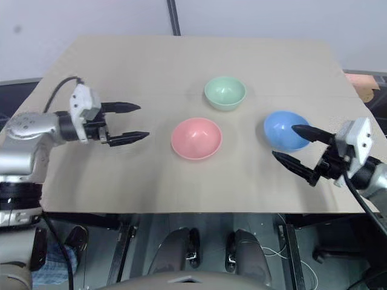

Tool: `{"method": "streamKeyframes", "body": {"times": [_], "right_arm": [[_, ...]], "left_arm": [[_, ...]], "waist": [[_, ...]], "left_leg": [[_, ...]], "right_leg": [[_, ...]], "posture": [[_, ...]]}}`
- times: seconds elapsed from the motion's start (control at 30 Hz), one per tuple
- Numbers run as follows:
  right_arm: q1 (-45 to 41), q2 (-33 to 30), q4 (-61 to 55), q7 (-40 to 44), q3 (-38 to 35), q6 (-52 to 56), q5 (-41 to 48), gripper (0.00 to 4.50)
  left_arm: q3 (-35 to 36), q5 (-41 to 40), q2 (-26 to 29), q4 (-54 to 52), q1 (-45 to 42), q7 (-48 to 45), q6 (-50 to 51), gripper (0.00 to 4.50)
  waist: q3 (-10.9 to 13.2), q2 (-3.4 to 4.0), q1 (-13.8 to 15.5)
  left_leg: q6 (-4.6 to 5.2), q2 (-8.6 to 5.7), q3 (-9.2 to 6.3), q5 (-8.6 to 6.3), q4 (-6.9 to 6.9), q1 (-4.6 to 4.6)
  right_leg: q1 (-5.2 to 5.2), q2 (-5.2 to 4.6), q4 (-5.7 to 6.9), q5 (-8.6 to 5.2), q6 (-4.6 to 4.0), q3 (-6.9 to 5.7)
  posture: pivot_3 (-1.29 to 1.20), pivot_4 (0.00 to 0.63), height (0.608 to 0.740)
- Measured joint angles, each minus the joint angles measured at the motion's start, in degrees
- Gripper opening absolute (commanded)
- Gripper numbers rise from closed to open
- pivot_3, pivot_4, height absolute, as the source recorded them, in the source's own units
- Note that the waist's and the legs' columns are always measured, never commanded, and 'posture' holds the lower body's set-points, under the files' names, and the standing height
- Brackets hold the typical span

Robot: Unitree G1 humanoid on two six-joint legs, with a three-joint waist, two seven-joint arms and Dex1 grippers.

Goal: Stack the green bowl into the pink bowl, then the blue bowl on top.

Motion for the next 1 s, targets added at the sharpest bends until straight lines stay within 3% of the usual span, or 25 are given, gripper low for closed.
{"method": "streamKeyframes", "body": {"times": [0.1, 0.27, 0.47, 0.6, 0.8, 1.0], "right_arm": [[-8.9, -0.6, 5.5, -3.3, 5.6, 2.3, -4.2, 4.50], [-23.8, 0.1, 11.1, -5.1, 17.2, 4.8, -11.1, 4.50], [-44.6, 6.3, 26.2, -2.2, 32.9, 5.1, -22.5, 4.50], [-53.0, 10.6, 37.1, 1.3, 41.6, 4.1, -29.7, 4.50], [-64.4, 19.1, 55.9, 2.7, 49.0, -3.3, -41.0, 4.50], [-70.8, 24.5, 72.1, 1.2, 51.9, -12.4, -50.0, 4.50]], "left_arm": [[7.0, -0.8, 0.6, -3.0, 7.8, 5.1, 1.9, 4.43], [12.1, -3.4, 0.5, -10.1, 14.5, 9.1, 4.8, 4.43], [12.8, -4.3, 0.3, -12.4, 16.3, 11.4, 5.7, 4.43], [12.3, -4.9, 0.2, -13.3, 16.3, 11.7, 5.8, 4.43], [10.5, -5.0, 0.2, -13.4, 15.3, 12.0, 5.6, 4.43], [9.8, -5.0, 0.2, -13.3, 14.3, 12.0, 5.3, 4.43]], "waist": [[0.0, 0.01, -0.4], [0.0, 0.05, -0.3], [0.0, 0.05, -0.4], [0.0, 0.05, -0.3], [0.0, 0.05, -1.2], [0.0, 0.07, -1.8]], "left_leg": [[-0.01, 0.02, 0.02, 0.00, -0.03, 0.02], [-0.02, 0.04, 0.04, 0.00, -0.07, -0.01], [-0.24, 0.03, 0.07, 0.14, -0.06, -0.15], [-0.26, 0.01, 0.11, 0.15, -0.07, -0.30], [-0.27, -0.01, 0.19, 0.16, -0.11, -0.33], [-0.28, 0.00, 0.23, 0.16, -0.13, -0.32]], "right_leg": [[-0.02, 0.00, 0.01, 0.00, -0.01, 0.03], [-0.08, -0.01, 0.02, -0.01, -0.02, 0.01], [-0.23, -0.01, 0.04, 0.00, -0.03, 0.00], [-0.33, -0.04, 0.02, 0.13, -0.25, -0.01], [-0.40, -0.05, 0.04, 0.14, -0.26, 0.03], [-0.42, -0.07, 0.05, 0.15, -0.26, 0.06]], "posture": [[0.00, 0.150, 0.740], [0.00, 0.150, 0.740], [0.00, 0.150, 0.740], [0.00, 0.150, 0.740], [0.00, 0.150, 0.740], [0.00, 0.150, 0.740]]}}
